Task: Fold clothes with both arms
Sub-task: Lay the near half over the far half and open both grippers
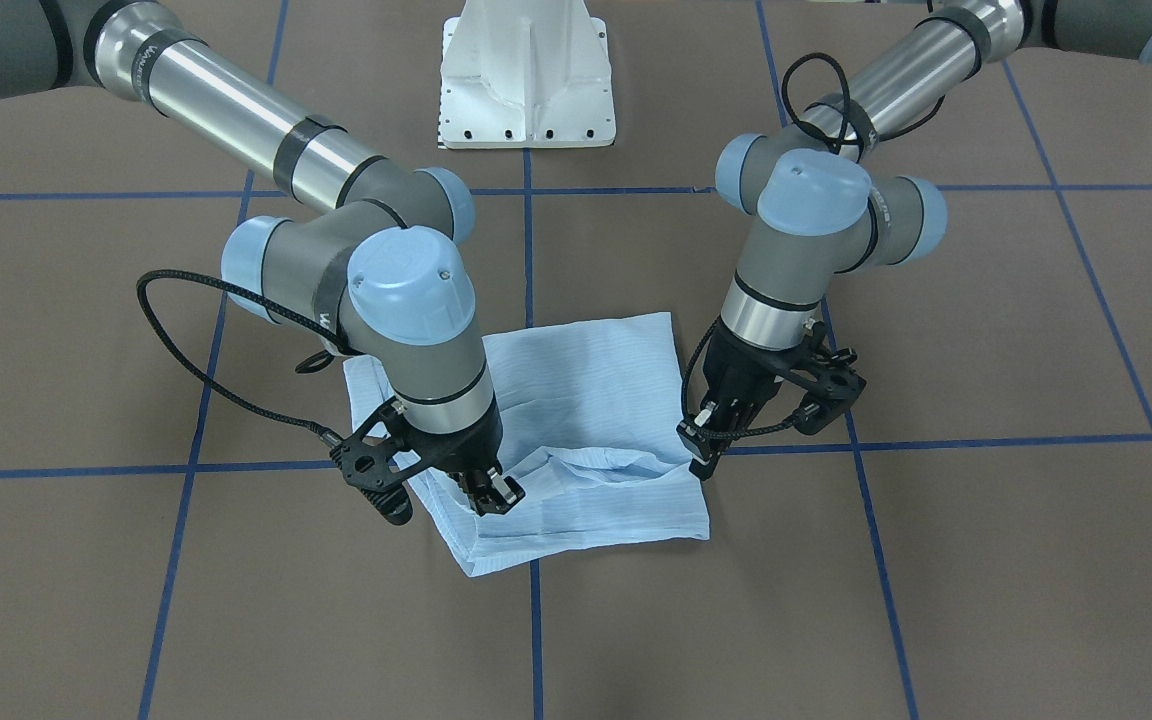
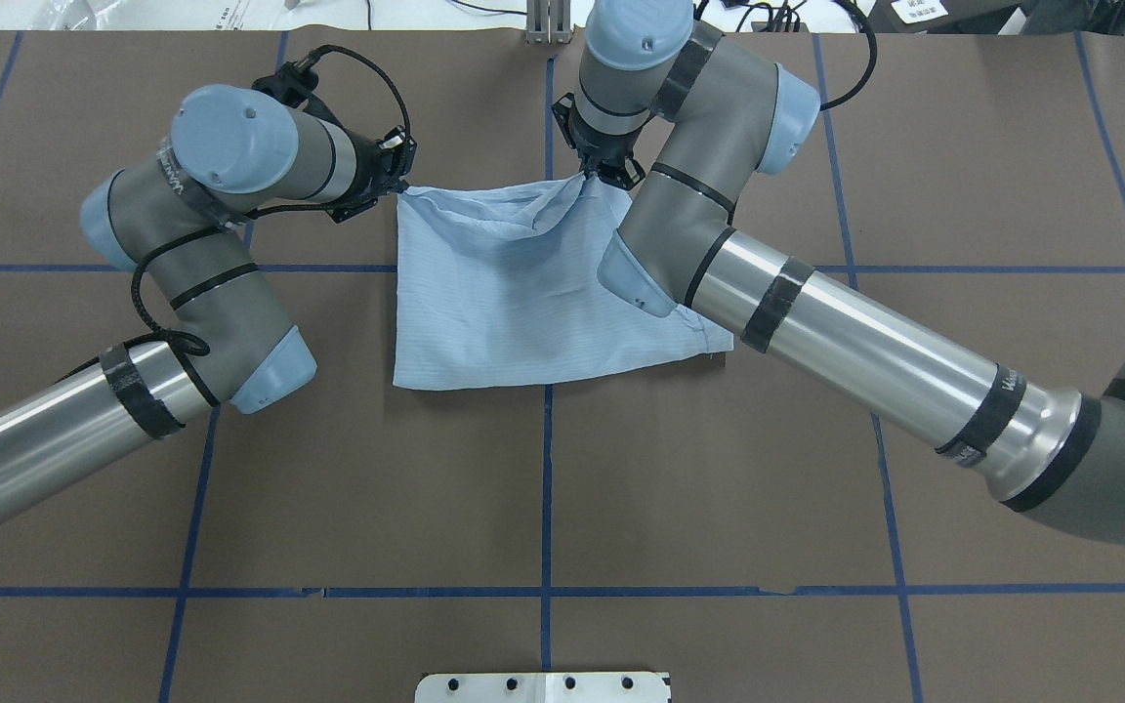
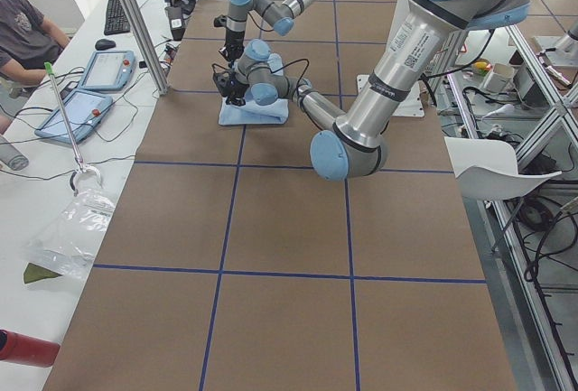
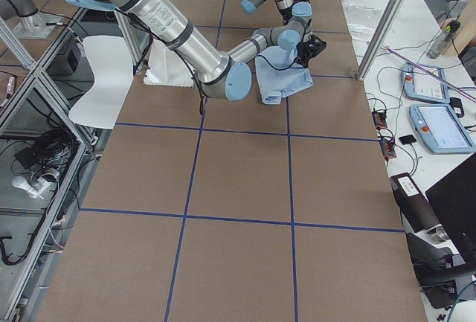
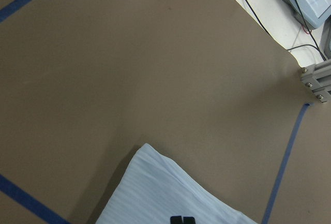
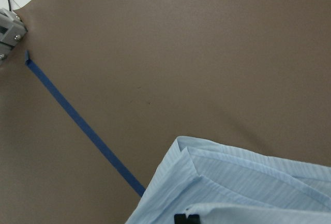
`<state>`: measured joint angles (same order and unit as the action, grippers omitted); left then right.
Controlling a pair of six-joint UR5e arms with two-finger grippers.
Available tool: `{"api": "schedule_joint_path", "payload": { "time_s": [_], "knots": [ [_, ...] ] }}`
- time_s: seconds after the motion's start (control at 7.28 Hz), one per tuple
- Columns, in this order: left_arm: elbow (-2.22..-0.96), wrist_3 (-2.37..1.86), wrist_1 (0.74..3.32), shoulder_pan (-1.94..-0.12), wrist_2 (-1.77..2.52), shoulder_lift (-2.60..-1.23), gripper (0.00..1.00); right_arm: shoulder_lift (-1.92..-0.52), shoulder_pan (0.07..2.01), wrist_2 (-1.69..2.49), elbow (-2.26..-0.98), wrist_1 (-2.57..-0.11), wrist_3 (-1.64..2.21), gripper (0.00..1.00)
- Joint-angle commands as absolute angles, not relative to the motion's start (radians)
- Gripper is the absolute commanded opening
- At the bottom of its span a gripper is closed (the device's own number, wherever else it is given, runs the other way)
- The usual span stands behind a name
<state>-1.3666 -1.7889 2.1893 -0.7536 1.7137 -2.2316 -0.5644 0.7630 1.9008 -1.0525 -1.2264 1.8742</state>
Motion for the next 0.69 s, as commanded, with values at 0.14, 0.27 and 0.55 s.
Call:
{"api": "schedule_joint_path", "payload": {
  "time_s": [0.14,0.27,0.55],
  "knots": [
    [-1.203,-1.706,2.336,-0.788,1.712,-2.261,0.46,-0.455,0.796,1.945,-0.826,-1.122,1.778,0.99],
    [-1.195,-1.672,2.342,-0.798,1.712,-2.26,0.99,-0.442,0.799,1.945,-0.793,-1.108,1.761,1.0],
    [-1.201,-1.667,2.347,-0.801,1.715,-2.253,1.0,-0.445,0.836,1.982,-0.793,-1.111,1.686,1.0]
  ]
}}
